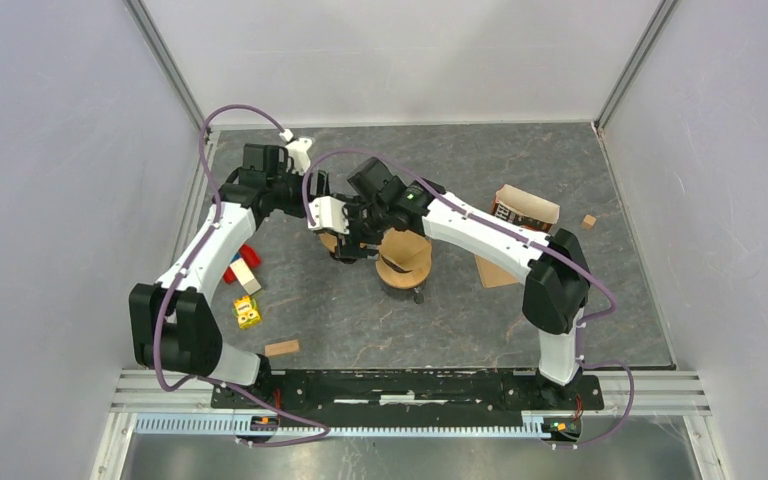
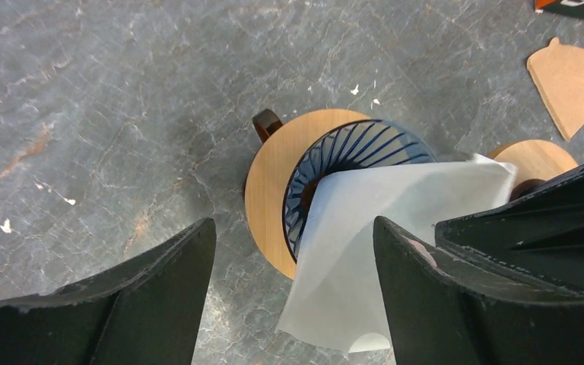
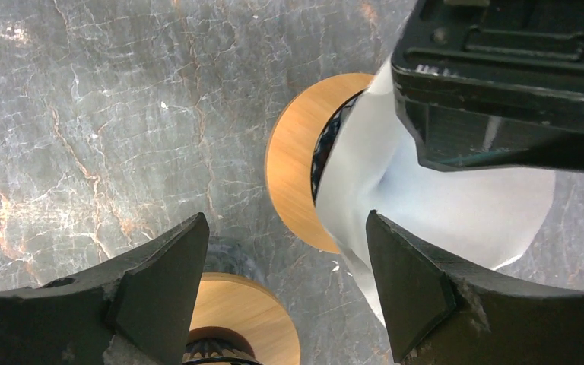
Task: Place the coffee filter in the dripper
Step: Place the coffee filter in the coffee dripper.
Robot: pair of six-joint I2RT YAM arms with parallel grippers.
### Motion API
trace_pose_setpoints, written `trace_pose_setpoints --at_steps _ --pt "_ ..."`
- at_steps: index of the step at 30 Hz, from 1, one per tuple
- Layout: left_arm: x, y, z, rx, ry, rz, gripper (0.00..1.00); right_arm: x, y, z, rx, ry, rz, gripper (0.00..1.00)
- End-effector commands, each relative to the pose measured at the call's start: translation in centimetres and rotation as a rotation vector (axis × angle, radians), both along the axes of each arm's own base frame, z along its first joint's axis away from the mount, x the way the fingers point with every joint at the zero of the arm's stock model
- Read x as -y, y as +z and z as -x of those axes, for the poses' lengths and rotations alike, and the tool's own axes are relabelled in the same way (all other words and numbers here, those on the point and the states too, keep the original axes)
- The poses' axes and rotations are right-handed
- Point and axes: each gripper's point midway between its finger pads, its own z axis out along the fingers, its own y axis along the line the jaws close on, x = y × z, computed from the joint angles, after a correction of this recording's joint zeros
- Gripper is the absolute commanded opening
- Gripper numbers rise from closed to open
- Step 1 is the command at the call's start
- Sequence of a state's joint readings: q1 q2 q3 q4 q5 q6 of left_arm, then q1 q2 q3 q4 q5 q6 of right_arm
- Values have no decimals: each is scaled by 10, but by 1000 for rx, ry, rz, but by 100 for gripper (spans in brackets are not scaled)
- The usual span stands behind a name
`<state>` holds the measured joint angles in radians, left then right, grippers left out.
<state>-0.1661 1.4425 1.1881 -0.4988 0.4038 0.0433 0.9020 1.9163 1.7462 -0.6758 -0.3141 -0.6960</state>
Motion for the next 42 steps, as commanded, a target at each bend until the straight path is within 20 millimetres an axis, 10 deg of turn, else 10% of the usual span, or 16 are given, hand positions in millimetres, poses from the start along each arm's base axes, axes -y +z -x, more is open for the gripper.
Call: trace_pose_setpoints --at_steps 1,42 --pt "5 1 10 33 -63 3 81 -1 3 4 -17 9 -26 82" --pt "6 -62 6 -64 -69 -22 79 -15 -42 -17 -29 16 52 82"
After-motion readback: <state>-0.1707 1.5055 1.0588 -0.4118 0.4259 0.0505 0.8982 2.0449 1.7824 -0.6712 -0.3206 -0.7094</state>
